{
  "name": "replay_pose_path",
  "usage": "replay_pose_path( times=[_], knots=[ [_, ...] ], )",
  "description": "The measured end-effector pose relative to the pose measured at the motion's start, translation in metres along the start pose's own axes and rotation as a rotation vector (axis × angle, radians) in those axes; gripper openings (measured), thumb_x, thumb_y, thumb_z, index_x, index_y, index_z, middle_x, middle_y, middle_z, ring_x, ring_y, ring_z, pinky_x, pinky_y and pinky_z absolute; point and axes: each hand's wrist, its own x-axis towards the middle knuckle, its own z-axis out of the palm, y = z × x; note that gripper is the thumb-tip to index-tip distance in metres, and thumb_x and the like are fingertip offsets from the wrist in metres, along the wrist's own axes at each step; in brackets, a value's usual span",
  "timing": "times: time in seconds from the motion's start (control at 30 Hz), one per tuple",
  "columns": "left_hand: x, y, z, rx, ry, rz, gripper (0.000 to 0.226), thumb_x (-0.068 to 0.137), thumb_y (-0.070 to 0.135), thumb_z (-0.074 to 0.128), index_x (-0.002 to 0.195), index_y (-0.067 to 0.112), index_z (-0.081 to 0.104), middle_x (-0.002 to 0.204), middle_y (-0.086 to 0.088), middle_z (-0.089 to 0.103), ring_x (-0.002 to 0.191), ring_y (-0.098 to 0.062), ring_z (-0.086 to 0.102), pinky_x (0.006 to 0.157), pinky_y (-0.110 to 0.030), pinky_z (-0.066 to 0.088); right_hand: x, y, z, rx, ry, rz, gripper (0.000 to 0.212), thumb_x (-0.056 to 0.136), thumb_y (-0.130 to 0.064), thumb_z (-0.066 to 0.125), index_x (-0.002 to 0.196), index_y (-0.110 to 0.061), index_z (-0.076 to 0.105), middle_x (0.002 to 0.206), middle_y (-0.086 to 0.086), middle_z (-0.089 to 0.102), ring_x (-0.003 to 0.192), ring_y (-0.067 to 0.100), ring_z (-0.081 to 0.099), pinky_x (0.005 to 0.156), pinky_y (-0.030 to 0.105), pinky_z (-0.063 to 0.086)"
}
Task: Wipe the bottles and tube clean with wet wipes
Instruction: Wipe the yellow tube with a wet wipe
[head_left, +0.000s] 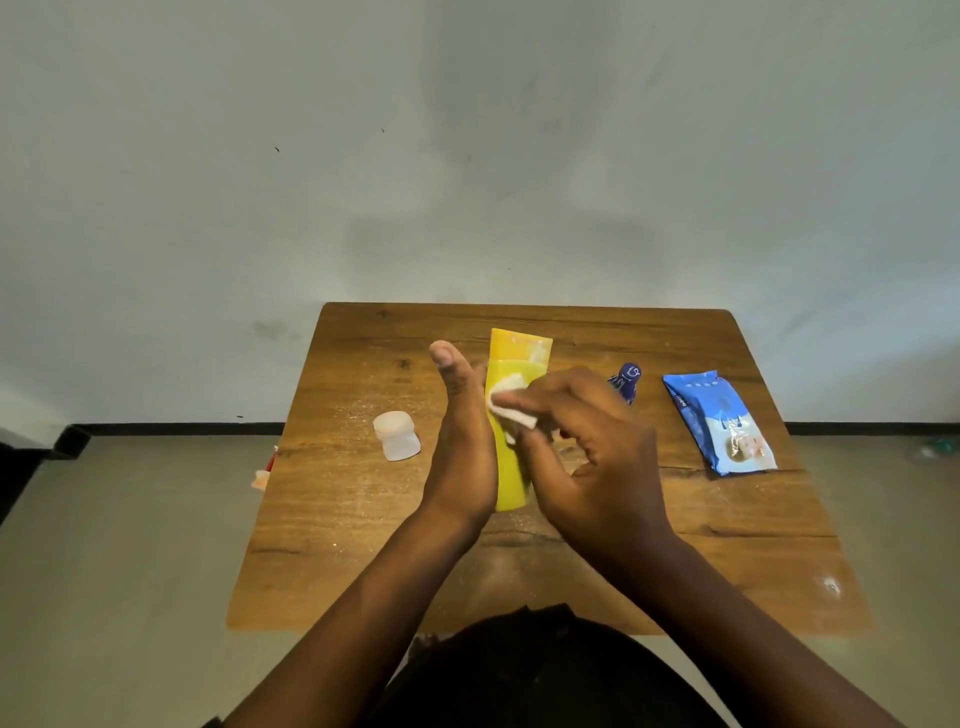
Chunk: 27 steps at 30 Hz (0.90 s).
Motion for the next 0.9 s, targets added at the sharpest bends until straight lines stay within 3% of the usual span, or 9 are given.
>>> replay_pose_path(
  times=[0.1,0.2,0.33,0.43,0.5,0.6,0.7,0.8,0.9],
  knots=[
    [-0.002,-0.004,0.002,0.057,-0.039,0.023,0.088,0.078,0.090,0.016,0.110,0.029,0.072,0.096,-0.022,0.074,0.081,-0.035,0.075,0.070,-0.048,0.062,0.023,0.006,-0.009,-0.056,0.132,0.026,0.027,0.092,-0.005,0.073,0.118,-0.011,0.077,0.107,0.004,0.072,0.097,0.015,0.066,0.078,0.030,0.054],
    [-0.001,-0.002,0.002,0.060,-0.046,0.075,0.091,0.079,0.087,0.020,0.112,0.019,0.071,0.084,-0.019,0.073,0.063,-0.026,0.071,0.056,-0.038,0.058,0.033,0.009,-0.013,-0.128,0.161,-0.028,0.028,0.092,-0.002,0.073,0.119,-0.008,0.077,0.105,0.007,0.071,0.094,0.015,0.064,0.077,0.025,0.050],
    [0.004,0.003,-0.005,0.083,0.106,0.104,0.067,0.087,0.073,0.026,0.102,0.023,0.068,0.095,-0.002,0.077,0.087,-0.016,0.074,0.081,-0.039,0.058,0.000,0.003,-0.001,-0.119,0.022,-0.110,0.031,0.085,0.006,0.073,0.113,-0.006,0.078,0.102,0.009,0.068,0.093,0.023,0.062,0.078,0.030,0.047],
    [0.007,0.004,-0.010,0.124,0.139,0.105,0.058,0.087,0.071,0.028,0.096,0.027,0.064,0.078,0.012,0.073,0.073,-0.003,0.069,0.070,-0.025,0.052,-0.019,0.000,0.007,-0.135,-0.085,-0.099,0.033,0.085,0.004,0.073,0.115,-0.010,0.078,0.102,0.006,0.067,0.094,0.020,0.061,0.078,0.026,0.045],
    [0.004,0.006,-0.007,0.139,0.098,0.132,0.055,0.092,0.064,0.027,0.089,0.023,0.064,0.070,0.011,0.070,0.067,-0.002,0.067,0.062,-0.018,0.051,-0.010,0.001,0.004,-0.134,-0.035,-0.097,0.030,0.085,0.004,0.075,0.112,-0.008,0.079,0.099,0.007,0.067,0.090,0.020,0.061,0.075,0.029,0.047],
    [-0.002,0.008,-0.001,0.137,0.048,0.145,0.058,0.095,0.057,0.027,0.103,0.017,0.068,0.077,-0.002,0.074,0.066,-0.011,0.072,0.055,-0.022,0.056,0.021,0.002,-0.008,-0.144,0.131,-0.065,0.024,0.088,0.000,0.077,0.111,-0.006,0.079,0.096,0.007,0.068,0.085,0.020,0.062,0.072,0.029,0.047],
    [-0.005,0.009,0.000,0.145,-0.020,0.144,0.061,0.106,0.051,0.022,0.110,0.010,0.067,0.078,-0.017,0.074,0.055,-0.025,0.069,0.047,-0.032,0.057,0.038,0.002,-0.013,-0.165,0.189,-0.049,0.022,0.090,-0.002,0.077,0.112,-0.005,0.078,0.098,0.008,0.068,0.087,0.021,0.063,0.072,0.027,0.048],
    [-0.001,0.008,-0.005,0.119,0.073,0.139,0.058,0.104,0.055,0.026,0.107,0.015,0.068,0.084,0.002,0.077,0.073,-0.011,0.073,0.062,-0.024,0.056,0.024,-0.001,-0.009,-0.148,0.151,-0.106,0.026,0.085,0.007,0.075,0.107,-0.004,0.079,0.097,0.010,0.067,0.087,0.023,0.062,0.072,0.031,0.047],
    [0.005,0.006,-0.012,0.114,0.132,0.097,0.069,0.090,0.071,0.030,0.107,0.013,0.064,0.093,-0.002,0.071,0.082,-0.013,0.070,0.071,-0.030,0.053,-0.009,-0.004,0.003,-0.166,-0.005,-0.141,0.028,0.085,0.003,0.072,0.109,-0.009,0.079,0.100,0.008,0.068,0.092,0.022,0.060,0.073,0.036,0.047]
  ],
)
